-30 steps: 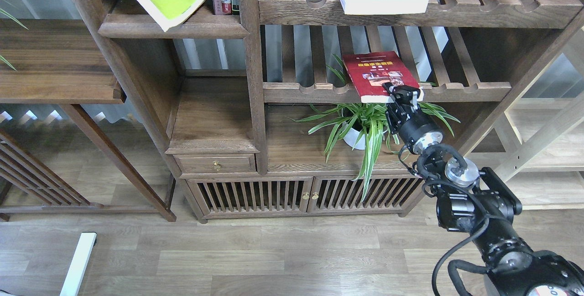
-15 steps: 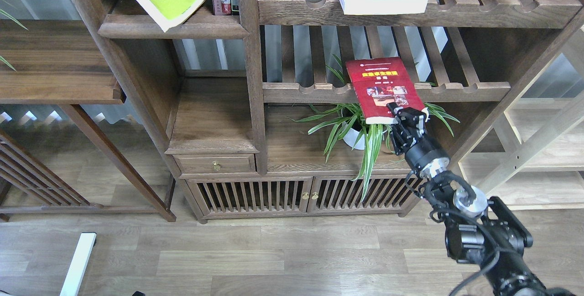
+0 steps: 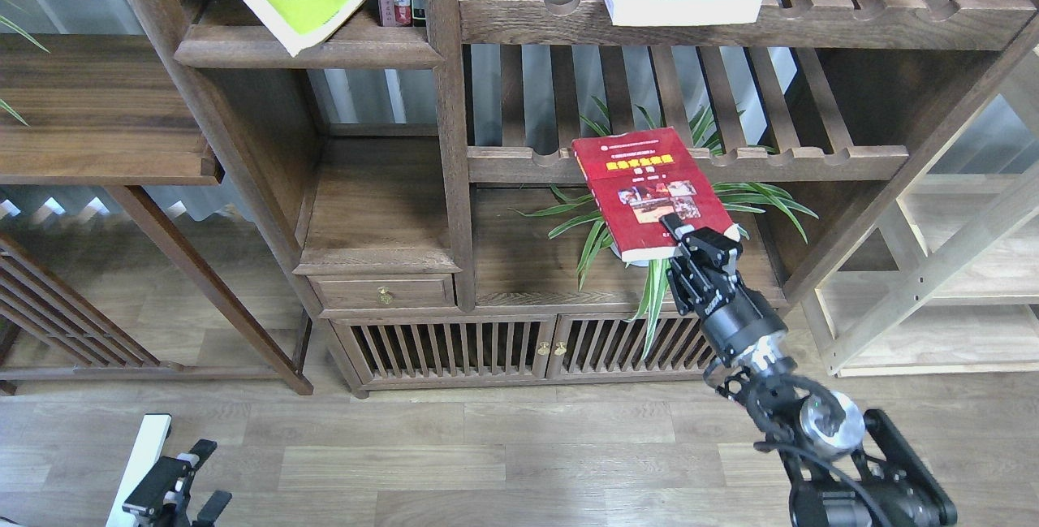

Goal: Organize books on shelf
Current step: 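Grasp the red book with the right gripper and pull it down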

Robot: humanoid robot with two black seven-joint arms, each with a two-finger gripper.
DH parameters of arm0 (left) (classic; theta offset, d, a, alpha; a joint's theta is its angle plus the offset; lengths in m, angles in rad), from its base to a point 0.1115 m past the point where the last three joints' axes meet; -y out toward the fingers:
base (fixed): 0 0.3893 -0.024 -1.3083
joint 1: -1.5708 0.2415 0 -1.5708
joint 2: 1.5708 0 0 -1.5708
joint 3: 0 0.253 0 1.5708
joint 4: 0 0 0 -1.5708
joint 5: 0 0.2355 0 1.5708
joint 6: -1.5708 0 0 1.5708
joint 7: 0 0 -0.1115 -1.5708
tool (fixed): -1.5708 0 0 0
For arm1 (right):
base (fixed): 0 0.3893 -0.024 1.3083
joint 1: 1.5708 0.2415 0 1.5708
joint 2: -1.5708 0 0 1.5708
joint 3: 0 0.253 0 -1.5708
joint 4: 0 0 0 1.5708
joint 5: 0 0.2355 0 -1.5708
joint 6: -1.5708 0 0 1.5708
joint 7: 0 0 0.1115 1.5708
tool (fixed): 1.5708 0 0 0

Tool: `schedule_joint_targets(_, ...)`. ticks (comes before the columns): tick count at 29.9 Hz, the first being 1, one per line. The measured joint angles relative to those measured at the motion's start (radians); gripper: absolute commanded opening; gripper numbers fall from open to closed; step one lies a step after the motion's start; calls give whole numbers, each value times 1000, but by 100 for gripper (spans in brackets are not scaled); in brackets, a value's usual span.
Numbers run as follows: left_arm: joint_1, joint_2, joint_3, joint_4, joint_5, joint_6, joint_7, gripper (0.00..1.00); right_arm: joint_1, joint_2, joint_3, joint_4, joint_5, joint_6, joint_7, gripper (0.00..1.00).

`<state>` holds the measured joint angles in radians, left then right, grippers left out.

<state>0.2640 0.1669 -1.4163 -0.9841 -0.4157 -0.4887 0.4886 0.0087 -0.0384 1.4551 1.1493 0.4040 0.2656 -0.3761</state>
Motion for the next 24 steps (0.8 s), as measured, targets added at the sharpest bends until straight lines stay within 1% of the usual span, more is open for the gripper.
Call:
schedule_joint_targets(5, -22, 2, -1, 1, 1, 0, 0, 97, -64, 2, 1, 61, -2, 20, -4, 14)
schedule_joint_targets(8, -40, 4, 6, 1, 7, 0, 0, 97, -115, 2, -2, 95, -2, 52, -10, 14)
schedule_joint_targets(18, -84, 39, 93, -12, 10, 0, 0, 98, -313, -2, -40, 152, 0, 205, -48, 14)
schedule_joint_targets(24, -91, 89, 103, -31, -2, 0, 0, 98, -423, -3, -87, 153, -1, 222, -75, 15)
